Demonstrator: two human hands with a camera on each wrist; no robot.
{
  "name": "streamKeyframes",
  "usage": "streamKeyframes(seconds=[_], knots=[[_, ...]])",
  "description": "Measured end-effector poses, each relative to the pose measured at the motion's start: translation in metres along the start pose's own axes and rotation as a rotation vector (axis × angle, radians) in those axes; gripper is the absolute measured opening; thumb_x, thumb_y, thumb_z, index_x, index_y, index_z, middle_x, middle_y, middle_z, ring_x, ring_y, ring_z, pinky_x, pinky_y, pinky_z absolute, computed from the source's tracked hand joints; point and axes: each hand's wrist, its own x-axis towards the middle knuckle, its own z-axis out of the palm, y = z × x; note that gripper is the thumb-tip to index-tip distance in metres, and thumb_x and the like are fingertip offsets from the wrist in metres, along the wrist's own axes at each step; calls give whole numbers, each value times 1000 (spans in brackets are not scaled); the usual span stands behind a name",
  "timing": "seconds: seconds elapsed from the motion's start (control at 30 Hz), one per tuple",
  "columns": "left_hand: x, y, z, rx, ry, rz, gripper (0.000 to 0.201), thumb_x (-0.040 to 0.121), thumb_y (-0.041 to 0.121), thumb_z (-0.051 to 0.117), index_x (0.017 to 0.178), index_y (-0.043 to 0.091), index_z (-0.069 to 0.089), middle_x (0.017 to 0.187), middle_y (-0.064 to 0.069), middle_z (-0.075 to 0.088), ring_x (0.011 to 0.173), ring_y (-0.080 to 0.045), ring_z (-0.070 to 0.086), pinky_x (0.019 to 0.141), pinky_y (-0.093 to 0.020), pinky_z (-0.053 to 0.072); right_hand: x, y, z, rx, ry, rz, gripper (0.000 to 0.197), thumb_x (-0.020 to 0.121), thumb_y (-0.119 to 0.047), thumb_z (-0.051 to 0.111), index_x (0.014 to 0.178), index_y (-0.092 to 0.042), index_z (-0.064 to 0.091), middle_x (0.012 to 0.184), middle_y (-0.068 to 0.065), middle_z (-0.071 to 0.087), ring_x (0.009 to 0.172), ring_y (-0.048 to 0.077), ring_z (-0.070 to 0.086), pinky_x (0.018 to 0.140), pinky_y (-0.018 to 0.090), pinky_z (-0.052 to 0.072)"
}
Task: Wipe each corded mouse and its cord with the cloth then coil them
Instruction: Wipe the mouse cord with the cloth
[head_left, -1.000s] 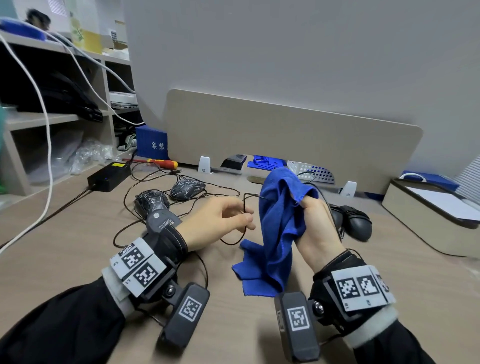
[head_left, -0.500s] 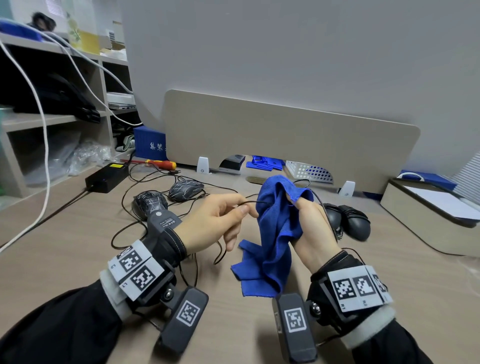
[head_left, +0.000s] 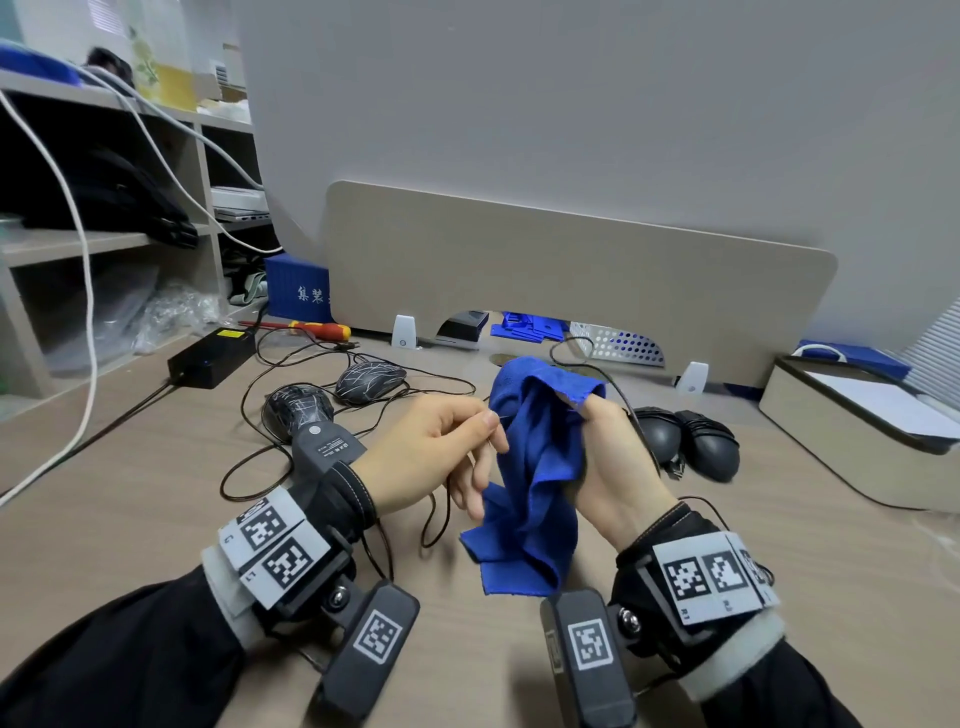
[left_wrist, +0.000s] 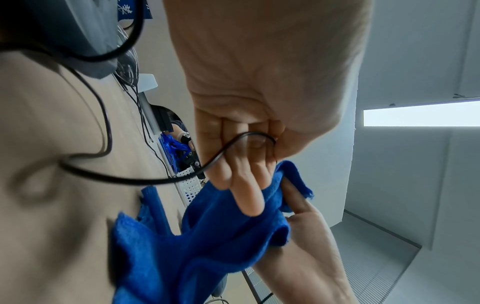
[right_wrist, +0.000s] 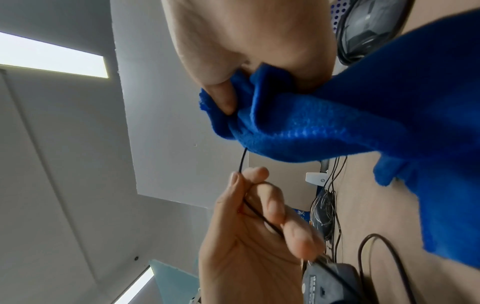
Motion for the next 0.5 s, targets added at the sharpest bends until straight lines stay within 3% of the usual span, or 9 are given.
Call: streamKeyframes(seconds=[0.07,0.13,0.17,0.23,0.3,0.43,0.5], knots=[[1,-2,1,-3,-5,-5,32,107,13,35,85,2,55,58,-10,60,42,-22,63,41,-24,43,-5,1,6,-86,-77,36,25,97,-13,52,110,5,65,101,19,66,98,33,68,81,43,59],[2,-4,1,2,-19,-8,32,107,15,34,85,3,53,57,-10,59,40,-20,61,40,-22,41,-9,4,11,-187,-75,-1,13,97,-8,55,97,0,65,78,14,65,65,22,65,53,31,54],[2,-4,2,13,-24,-7,33,107,16,35,84,3,53,54,-8,57,36,-17,57,38,-22,38,-10,6,12,-202,-64,-23,12,96,-7,58,102,2,63,72,12,64,57,18,64,46,27,51],[2,-4,2,23,-31,-7,34,107,16,36,81,3,53,47,-4,50,28,-11,41,34,-18,28,-10,9,9,-210,-51,-33,27,94,-7,63,117,6,59,68,9,64,50,14,62,42,24,48],[1,-3,1,3,-32,-32,34,106,13,37,77,2,52,43,-1,40,28,-7,27,34,-13,20,-10,9,8,-230,-41,-35,27,94,-7,63,117,5,60,62,6,64,45,11,60,39,21,46],[-1,3,-1,-4,-77,-30,34,105,9,38,75,1,52,43,-2,35,31,-5,23,35,-11,19,-2,0,-1,-294,113,-129,35,77,-19,69,98,8,65,73,15,61,50,15,53,42,19,38],[0,2,-2,15,-98,-22,34,106,12,41,76,1,53,45,-2,36,31,-5,25,35,-12,21,-1,-11,-9,-262,192,-167,15,81,-16,68,83,-2,65,72,13,60,51,18,53,43,21,38]])
